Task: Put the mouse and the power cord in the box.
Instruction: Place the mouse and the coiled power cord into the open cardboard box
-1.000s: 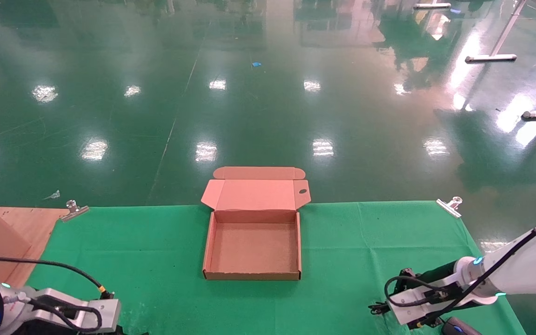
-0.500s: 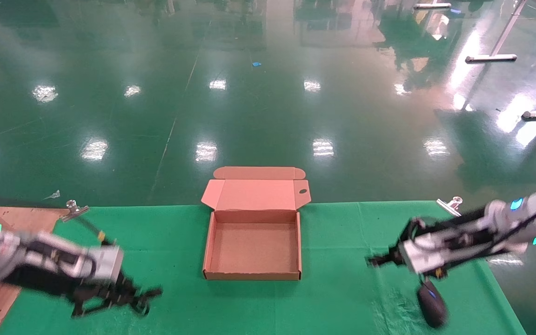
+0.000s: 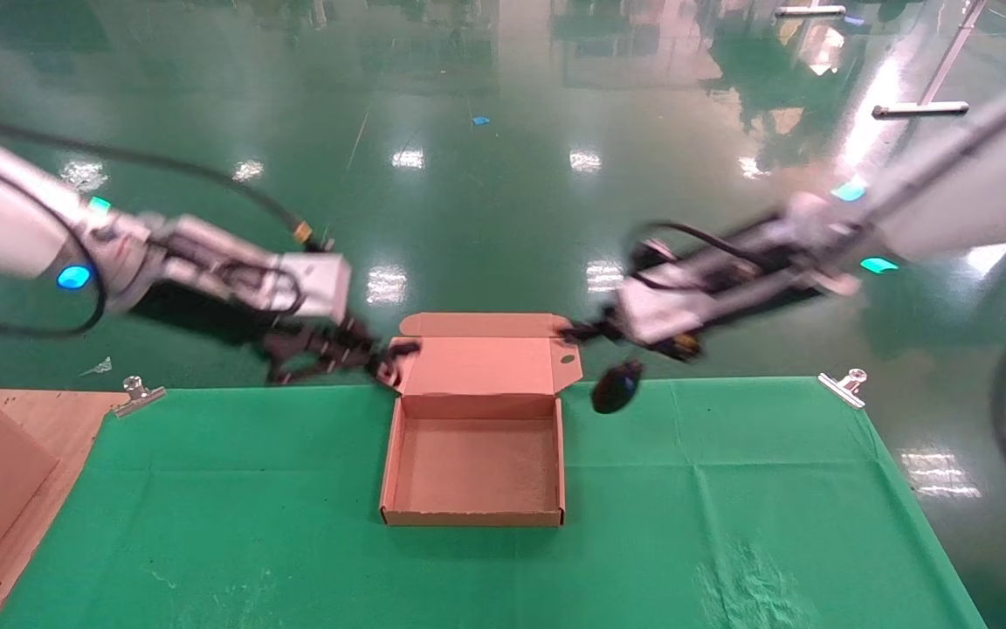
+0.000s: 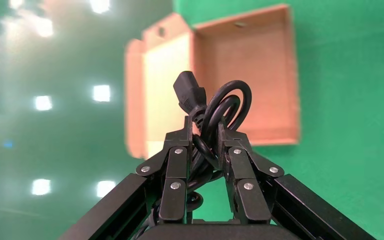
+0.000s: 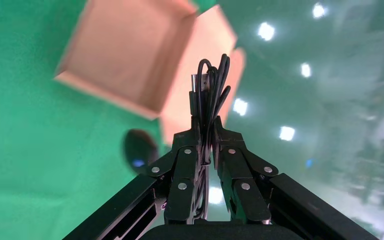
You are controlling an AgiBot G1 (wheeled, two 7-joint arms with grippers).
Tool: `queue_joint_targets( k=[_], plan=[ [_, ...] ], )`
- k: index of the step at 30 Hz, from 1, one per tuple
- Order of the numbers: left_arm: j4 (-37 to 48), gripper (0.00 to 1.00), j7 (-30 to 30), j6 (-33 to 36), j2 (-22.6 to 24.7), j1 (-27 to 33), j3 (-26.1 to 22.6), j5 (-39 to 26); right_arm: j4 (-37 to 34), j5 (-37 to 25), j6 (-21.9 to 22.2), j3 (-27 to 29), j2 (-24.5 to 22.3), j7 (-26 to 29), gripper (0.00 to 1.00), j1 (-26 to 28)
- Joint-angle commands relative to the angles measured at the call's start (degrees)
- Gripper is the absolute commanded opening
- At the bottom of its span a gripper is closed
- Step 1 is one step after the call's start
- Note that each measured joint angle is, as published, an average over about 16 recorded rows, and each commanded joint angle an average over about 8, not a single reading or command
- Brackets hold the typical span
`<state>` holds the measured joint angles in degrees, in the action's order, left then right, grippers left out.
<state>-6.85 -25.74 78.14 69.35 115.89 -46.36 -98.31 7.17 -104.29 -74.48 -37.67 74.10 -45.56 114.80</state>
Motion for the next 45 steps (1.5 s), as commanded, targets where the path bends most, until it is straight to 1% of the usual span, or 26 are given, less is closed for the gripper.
queue_joint_targets(
  k=[1, 5, 11, 16, 21, 27, 30, 32, 36, 39, 41, 45],
  plan=[
    [0.02, 0.00, 0.33, -1.45, 1.50, 1.33, 0.14, 0.09, 0.15, -0.08, 1.38, 0.06, 2.38, 1.43, 0.00, 0.99],
    [1.16, 0.00, -0.42, -6.48, 3.24, 2.37, 0.43, 0.21, 3.64, 0.75, 3.13, -0.48, 4.04, 3.78, 0.00, 0.18],
    [2.78, 0.00, -1.44, -13.47, 4.95, 1.87, 0.82, 0.48, 11.01, 2.73, 4.35, -3.39, 4.38, 8.41, 0.00, -2.05],
    [3.58, 0.00, -2.36, -14.79, 5.59, 1.17, 1.38, 1.28, 14.63, 4.51, 5.32, -6.56, 4.24, 11.67, 0.00, -2.67],
    [4.03, 0.00, -3.30, -14.47, 6.06, 0.70, 1.68, 1.77, 15.84, 6.41, 6.07, -9.22, 4.07, 13.22, 0.00, -2.59],
    [3.58, 0.00, -5.49, -14.70, 7.12, -1.47, 1.11, 1.08, 14.38, 8.46, 5.63, -11.20, 3.44, 13.01, 0.00, -1.83],
    [3.02, 0.00, -6.02, -18.29, 7.82, -4.28, 0.96, 0.96, 12.45, 9.24, 4.74, -11.50, 2.88, 11.93, 0.00, -1.17],
    [1.94, 0.00, -5.60, -22.55, 8.21, -6.96, 1.19, 1.41, 11.05, 9.69, 3.97, -11.52, 2.43, 10.83, 0.00, -0.75],
    [-2.58, 0.00, -2.65, -33.72, 8.85, -13.51, 1.86, 3.37, 8.46, 10.47, 2.37, -11.29, 1.23, 8.40, 0.00, -0.09],
    [-7.02, 0.00, 0.00, -39.22, 8.95, -17.85, 2.24, 5.70, 6.77, 10.86, 1.44, -11.09, 0.09, 6.74, 0.00, 0.18],
    [-9.29, 0.00, 2.01, -40.61, 8.96, -19.85, 2.21, 7.43, 5.79, 11.02, 0.99, -10.98, -0.70, 5.78, 0.00, 0.23],
    [-12.29, 0.00, 5.91, -39.97, 9.03, -22.24, 1.39, 10.88, 4.01, 11.25, 0.47, -10.82, -2.16, 4.00, 0.00, -0.03]
  ],
)
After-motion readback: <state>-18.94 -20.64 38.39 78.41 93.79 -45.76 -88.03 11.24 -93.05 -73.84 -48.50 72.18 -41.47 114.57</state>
